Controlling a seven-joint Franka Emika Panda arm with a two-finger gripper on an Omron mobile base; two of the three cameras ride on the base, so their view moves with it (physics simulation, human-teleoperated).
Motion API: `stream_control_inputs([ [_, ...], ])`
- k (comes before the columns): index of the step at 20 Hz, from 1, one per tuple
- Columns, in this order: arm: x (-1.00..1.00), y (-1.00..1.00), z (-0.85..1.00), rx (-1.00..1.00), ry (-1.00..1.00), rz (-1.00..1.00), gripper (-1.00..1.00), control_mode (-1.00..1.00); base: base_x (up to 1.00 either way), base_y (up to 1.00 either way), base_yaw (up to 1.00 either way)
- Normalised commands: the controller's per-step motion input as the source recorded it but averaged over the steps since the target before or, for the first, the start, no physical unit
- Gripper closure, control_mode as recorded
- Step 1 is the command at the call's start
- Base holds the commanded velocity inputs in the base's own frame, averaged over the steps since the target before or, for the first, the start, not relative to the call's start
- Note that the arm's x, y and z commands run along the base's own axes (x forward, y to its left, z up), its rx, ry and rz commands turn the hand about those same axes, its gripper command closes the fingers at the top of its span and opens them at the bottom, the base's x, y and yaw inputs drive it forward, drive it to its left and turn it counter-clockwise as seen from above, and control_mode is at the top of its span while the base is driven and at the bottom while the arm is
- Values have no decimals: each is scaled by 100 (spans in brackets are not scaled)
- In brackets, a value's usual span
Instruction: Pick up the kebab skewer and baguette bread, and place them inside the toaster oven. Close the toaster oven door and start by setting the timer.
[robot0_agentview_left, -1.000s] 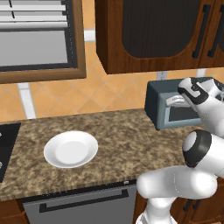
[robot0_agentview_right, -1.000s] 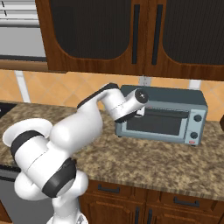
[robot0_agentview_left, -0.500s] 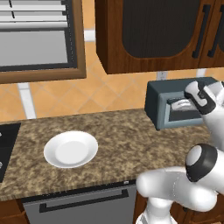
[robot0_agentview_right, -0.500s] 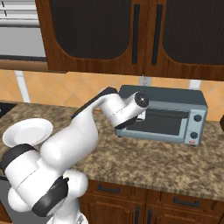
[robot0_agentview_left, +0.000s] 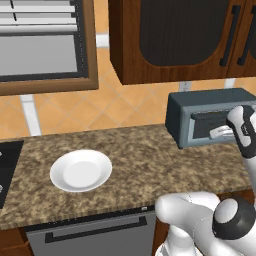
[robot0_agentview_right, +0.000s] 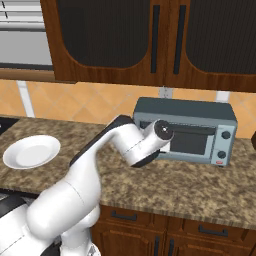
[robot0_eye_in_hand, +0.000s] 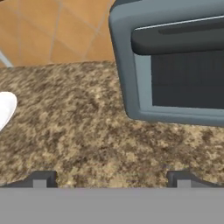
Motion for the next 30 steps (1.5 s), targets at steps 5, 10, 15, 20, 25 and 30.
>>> stream_control_inputs([
  [5, -4, -81, 4, 8, 2, -2, -100, -100, 0, 0, 0],
  [10, 0, -99, 9, 7, 1, -1, -100, -100, 0, 0, 0],
  [15, 0, -99, 2, 9, 0, 0, -100, -100, 0, 0, 0],
  [20, 0, -60, 0, 14, -1, -13, -100, -100, 0, 0, 0],
  [25, 2, -25, 0, 22, -2, -25, -100, -100, 0, 0, 0],
  [30, 27, -13, -10, 21, 0, -11, -100, -100, 0, 0, 0],
])
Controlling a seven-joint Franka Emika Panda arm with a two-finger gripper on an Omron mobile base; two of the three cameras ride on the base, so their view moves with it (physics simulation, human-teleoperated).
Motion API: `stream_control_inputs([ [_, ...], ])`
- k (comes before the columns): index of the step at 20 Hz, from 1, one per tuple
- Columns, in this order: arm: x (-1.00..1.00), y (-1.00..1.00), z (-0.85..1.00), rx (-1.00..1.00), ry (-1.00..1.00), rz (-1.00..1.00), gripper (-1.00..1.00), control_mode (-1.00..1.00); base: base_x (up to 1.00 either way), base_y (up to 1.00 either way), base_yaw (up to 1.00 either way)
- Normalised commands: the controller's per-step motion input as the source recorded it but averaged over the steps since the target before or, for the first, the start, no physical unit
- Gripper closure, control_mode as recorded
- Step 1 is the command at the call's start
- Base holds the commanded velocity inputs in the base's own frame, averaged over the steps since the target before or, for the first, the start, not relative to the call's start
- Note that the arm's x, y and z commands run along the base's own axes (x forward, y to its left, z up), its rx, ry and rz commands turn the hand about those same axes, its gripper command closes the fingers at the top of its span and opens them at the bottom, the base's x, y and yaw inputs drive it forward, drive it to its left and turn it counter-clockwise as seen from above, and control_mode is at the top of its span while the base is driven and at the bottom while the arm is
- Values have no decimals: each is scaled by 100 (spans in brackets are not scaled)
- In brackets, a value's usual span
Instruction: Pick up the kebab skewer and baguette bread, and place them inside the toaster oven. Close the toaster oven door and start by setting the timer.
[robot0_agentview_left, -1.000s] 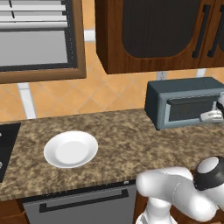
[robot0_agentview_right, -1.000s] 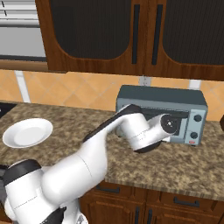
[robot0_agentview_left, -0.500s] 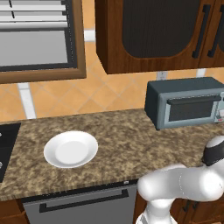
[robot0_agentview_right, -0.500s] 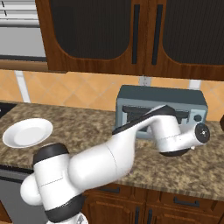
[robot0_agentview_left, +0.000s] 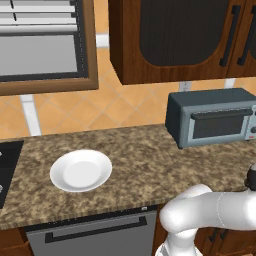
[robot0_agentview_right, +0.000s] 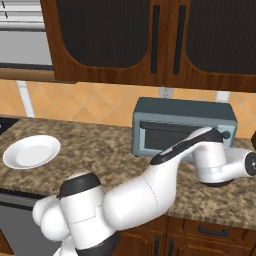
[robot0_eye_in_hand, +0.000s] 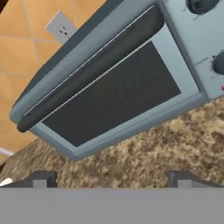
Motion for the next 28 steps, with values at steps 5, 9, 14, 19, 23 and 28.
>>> stream_control_inputs([
  [5, 60, 0, -13, 8, -1, -11, -100, -100, 0, 0, 0],
  [9, 6, -18, -25, 0, -7, -20, -100, -100, 0, 0, 0],
  [14, 4, -9, -27, 0, -7, -24, -100, -100, 0, 0, 0],
  [19, 19, 0, -21, 0, -4, -27, -100, -100, 0, 0, 0],
  [23, 14, -9, -16, 0, -3, -18, -100, -100, 0, 0, 0],
  [28, 19, -8, -1, 5, -8, -8, -100, -100, 0, 0, 0],
])
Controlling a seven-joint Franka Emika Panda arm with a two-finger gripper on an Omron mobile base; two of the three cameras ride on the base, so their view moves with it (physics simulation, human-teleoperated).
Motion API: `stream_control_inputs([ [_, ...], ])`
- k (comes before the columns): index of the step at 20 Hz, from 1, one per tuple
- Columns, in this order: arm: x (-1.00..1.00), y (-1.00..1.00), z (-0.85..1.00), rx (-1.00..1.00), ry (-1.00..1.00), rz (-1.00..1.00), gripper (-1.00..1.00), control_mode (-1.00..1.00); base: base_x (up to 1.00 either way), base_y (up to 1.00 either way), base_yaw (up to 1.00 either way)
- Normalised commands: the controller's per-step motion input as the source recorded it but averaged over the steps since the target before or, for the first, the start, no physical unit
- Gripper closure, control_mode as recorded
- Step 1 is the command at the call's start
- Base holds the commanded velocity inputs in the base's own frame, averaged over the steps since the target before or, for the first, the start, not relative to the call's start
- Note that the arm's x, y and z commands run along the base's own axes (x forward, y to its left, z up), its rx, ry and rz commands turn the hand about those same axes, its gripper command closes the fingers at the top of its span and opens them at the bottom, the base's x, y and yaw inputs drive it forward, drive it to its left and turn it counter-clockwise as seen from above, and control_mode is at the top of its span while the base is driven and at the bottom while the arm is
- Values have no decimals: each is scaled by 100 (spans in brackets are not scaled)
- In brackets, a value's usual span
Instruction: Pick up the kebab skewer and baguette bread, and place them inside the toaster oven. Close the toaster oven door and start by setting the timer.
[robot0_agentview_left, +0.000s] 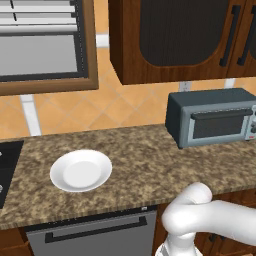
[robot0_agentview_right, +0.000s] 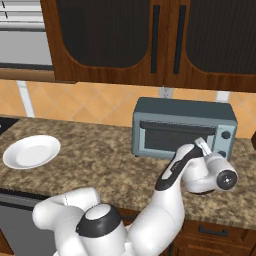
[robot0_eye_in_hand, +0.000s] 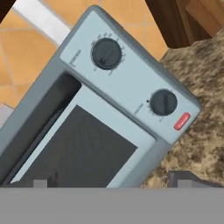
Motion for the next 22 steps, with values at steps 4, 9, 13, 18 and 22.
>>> stream_control_inputs([
  [4, 8, -22, -2, 10, -11, -3, -100, -100, 0, 0, 0],
  [9, 0, -40, 0, 9, -11, 0, -100, -100, 0, 0, 0],
  [13, 4, -18, 0, 5, -11, 0, -100, -100, 0, 0, 0],
  [18, 4, -5, -16, 2, -8, -3, -100, -100, 0, 0, 0],
  [22, 6, -1, -13, 0, -7, -4, -100, -100, 0, 0, 0],
])
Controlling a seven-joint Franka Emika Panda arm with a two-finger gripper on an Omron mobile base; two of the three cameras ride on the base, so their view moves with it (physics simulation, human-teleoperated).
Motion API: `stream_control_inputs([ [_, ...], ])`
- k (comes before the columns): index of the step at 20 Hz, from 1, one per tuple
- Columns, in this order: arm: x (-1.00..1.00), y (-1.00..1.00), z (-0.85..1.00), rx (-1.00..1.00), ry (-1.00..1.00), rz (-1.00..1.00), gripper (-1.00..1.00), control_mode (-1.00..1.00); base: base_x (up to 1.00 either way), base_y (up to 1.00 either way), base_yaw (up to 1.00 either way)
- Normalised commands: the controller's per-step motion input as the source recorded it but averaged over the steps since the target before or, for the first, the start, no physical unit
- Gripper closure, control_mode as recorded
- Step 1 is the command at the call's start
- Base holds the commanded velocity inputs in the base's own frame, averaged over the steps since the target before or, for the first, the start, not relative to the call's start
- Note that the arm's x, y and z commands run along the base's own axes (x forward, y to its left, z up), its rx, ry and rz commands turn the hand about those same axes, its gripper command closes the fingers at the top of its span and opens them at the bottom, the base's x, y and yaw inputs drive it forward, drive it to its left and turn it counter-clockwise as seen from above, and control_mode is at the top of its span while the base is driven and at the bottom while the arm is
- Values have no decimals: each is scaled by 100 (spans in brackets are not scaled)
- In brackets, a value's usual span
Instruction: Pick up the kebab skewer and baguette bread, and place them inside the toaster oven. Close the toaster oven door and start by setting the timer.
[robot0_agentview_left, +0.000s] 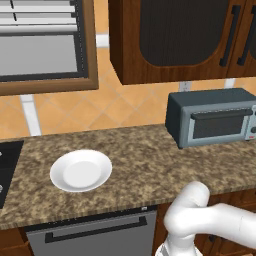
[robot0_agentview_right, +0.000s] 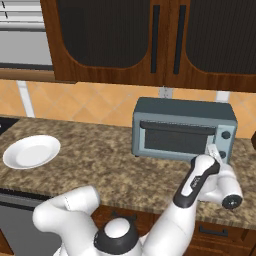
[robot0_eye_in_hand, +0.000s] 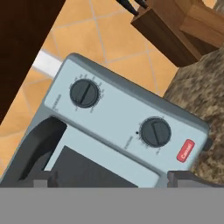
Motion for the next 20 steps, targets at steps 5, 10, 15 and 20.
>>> stream_control_inputs([
  [5, 12, 0, -1, 0, -2, -6, -100, -100, 0, 0, 0],
  [10, 13, -2, 0, 0, 0, -7, -100, -100, 0, 0, 0],
  [15, 17, -4, 0, 4, 2, 0, -100, -100, 0, 0, 0],
  [20, 4, -15, -3, 9, 5, 0, -100, -100, 0, 0, 0],
])
